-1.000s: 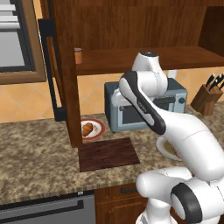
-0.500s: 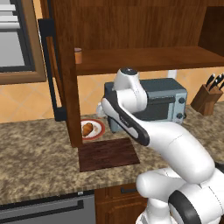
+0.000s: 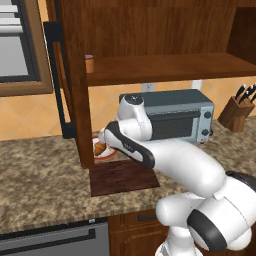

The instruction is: From the different types of pastries on the counter, select a croissant and place it on the cutting board. Then retrieve a jar of jam from the cabinet and place it alongside the croissant on the cutting board.

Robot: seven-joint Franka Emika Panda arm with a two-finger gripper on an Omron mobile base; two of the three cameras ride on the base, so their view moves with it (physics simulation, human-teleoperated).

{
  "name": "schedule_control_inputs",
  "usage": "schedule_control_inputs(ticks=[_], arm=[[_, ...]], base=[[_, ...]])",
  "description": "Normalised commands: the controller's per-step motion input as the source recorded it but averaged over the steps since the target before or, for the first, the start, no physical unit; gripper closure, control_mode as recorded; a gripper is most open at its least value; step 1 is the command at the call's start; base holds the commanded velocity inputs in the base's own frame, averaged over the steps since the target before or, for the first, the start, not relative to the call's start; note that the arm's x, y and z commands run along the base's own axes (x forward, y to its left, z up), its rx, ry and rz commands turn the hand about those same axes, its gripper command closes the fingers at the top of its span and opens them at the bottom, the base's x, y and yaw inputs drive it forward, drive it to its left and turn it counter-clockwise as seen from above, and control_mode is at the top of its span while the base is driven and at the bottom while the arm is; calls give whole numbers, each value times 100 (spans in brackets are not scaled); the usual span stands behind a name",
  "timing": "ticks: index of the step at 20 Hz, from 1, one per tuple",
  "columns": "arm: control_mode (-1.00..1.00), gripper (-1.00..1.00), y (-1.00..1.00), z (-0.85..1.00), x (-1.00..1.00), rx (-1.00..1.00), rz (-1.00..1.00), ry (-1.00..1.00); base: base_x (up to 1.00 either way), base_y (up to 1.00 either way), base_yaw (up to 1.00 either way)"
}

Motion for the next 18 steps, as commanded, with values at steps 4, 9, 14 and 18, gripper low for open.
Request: schedule_control_inputs(ticks=[4, 9, 14, 18], arm=[[-100, -100, 17, -29, 51, 0, 0, 0], [-100, -100, 37, -17, 31, -3, 0, -1], [-100, -100, 11, -15, 50, 0, 0, -4], [-100, -100, 14, -14, 30, 0, -10, -3]], base=[[0, 0, 0], [0, 0, 0], [0, 0, 0], [0, 0, 0]])
